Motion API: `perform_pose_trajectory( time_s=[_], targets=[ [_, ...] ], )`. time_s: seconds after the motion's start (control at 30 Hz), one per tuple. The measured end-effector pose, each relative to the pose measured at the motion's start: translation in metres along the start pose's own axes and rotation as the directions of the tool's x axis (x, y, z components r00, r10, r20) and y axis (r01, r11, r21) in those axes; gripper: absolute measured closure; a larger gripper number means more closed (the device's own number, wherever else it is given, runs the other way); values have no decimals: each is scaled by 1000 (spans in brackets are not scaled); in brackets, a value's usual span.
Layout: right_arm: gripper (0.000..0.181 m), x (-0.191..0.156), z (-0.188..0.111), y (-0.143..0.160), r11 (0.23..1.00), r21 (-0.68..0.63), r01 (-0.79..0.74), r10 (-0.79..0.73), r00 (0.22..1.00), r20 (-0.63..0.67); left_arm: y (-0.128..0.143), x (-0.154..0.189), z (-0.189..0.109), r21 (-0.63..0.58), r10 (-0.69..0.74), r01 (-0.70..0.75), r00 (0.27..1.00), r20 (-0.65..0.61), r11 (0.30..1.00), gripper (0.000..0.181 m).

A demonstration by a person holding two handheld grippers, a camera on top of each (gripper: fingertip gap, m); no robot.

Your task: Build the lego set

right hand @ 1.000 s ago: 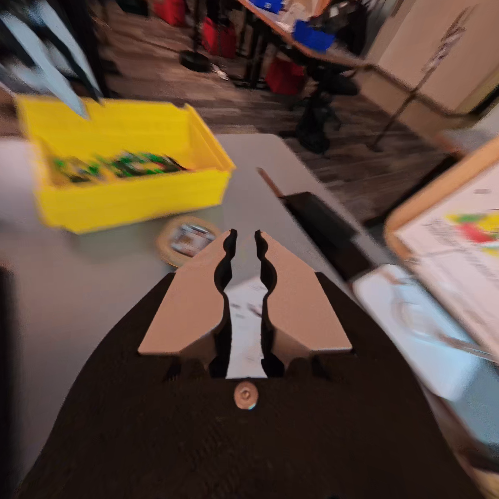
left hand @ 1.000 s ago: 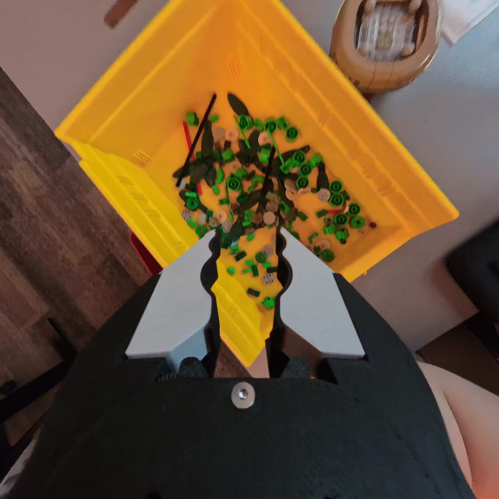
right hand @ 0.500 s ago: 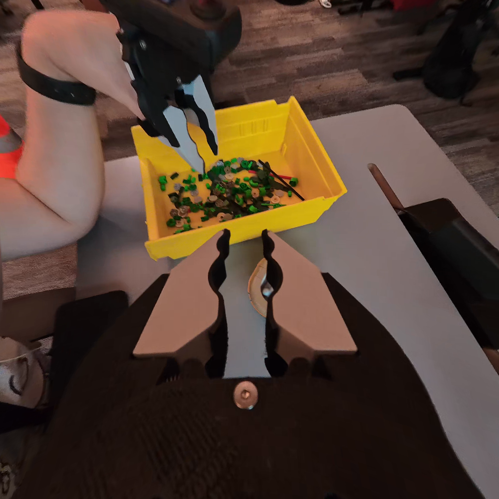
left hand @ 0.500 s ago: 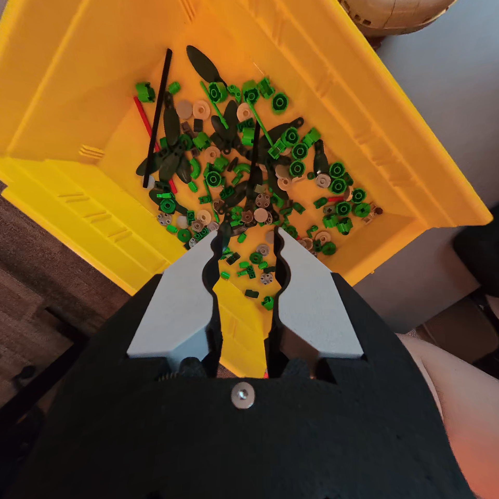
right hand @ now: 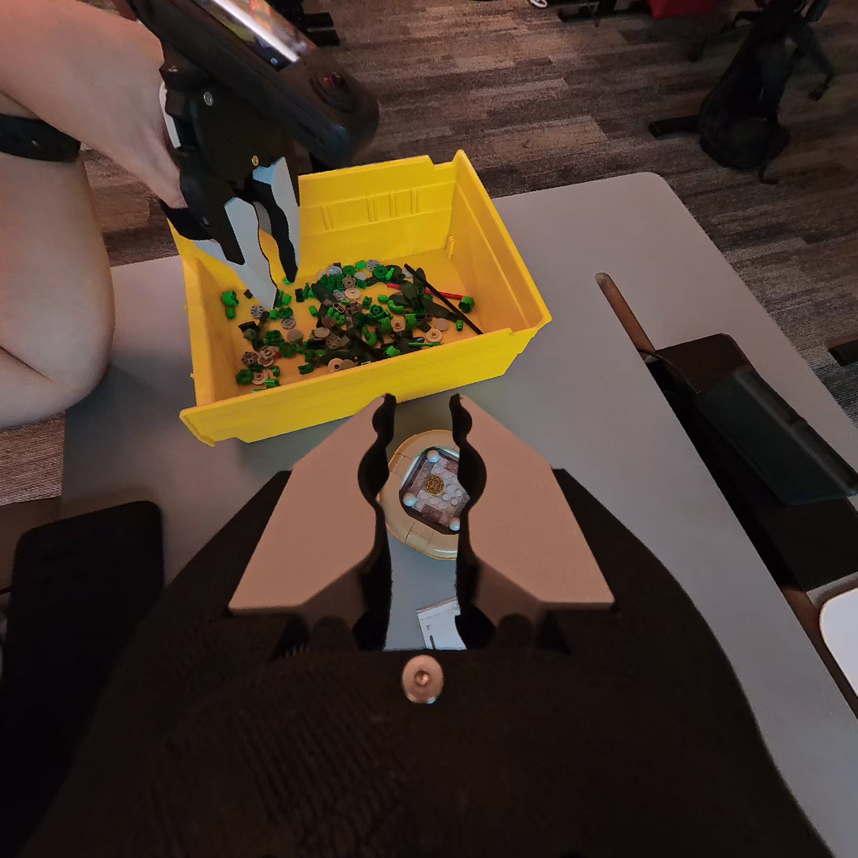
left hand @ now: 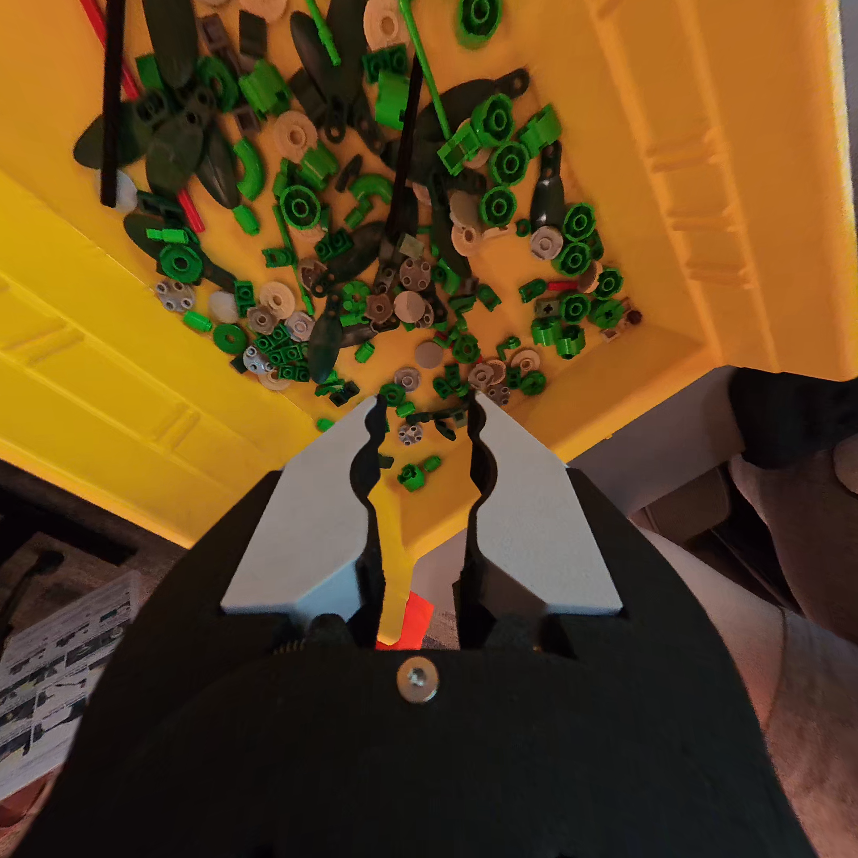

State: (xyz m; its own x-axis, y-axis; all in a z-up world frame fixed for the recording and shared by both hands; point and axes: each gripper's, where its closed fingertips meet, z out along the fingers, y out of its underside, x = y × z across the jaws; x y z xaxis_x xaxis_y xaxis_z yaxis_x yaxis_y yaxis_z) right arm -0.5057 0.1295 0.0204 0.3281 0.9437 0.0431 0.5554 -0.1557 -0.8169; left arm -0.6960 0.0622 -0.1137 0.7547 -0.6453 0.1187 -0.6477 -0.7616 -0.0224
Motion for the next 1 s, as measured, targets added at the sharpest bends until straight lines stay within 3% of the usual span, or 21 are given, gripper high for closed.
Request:
perform_pose_trajectory(
  time_s=[0.23, 0.73, 0.9, 1.0],
  targets=[
    [158, 6, 6, 10, 999, -50, 20, -23, 999, -47, -5, 11, 1, -16, 57, -57, 998, -13, 998, 146],
    [158, 6, -1, 24, 996, -88, 13, -22, 994, -109, 2, -1, -4, 3, 0, 0, 1000, 7, 1000, 149],
    [158, 3, -12, 50, 988, -153, 0, -21, 990, -142, 6, -9, -15, 52, -43, 41, 998, 38, 998, 151],
    [159, 7, -18, 62, 994, -106, -22, 2, 983, -186, 8, -12, -16, 59, -68, 66, 997, 45, 996, 150]
  ],
)
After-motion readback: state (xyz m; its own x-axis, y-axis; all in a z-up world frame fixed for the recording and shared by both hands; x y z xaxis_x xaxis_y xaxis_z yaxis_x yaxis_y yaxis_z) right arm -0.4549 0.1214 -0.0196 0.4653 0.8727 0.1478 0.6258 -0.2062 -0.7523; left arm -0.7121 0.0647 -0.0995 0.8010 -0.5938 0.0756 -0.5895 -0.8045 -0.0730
